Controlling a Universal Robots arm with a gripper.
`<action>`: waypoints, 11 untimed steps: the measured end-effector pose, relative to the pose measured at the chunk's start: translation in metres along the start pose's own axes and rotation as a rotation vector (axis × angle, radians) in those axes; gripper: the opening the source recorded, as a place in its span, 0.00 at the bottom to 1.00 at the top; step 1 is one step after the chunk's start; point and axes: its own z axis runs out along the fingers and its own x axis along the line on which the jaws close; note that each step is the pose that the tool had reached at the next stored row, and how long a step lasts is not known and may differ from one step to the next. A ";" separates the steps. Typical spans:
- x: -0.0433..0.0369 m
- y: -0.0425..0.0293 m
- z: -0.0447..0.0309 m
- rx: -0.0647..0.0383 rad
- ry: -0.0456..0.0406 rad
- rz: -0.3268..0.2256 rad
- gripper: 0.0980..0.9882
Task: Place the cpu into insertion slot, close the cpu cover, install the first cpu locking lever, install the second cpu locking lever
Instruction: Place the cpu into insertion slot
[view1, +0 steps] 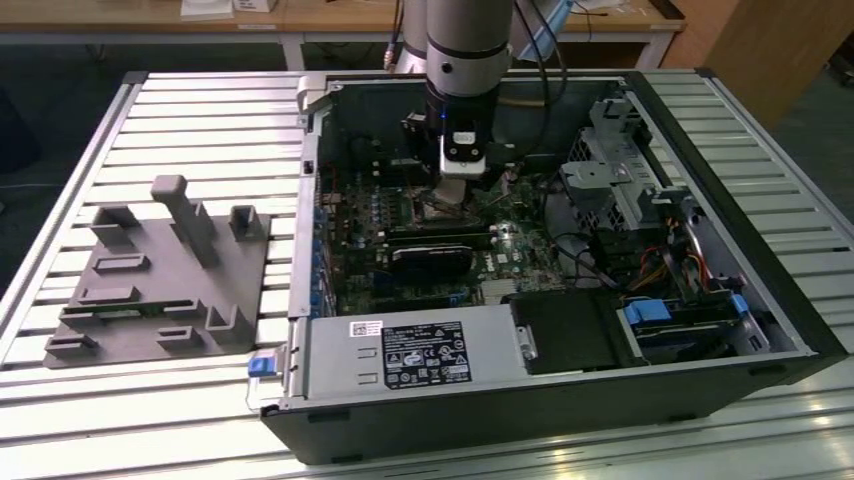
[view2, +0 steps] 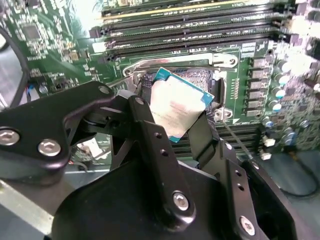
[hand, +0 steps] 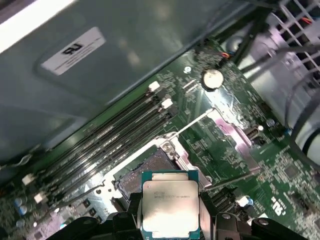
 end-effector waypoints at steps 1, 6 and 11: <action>0.0000 0.0000 0.0002 0.000 -0.0013 0.017 0.50; 0.0000 -0.0001 0.0011 -0.001 -0.0078 0.101 0.50; 0.0000 -0.0001 0.0020 -0.001 -0.0142 0.185 0.50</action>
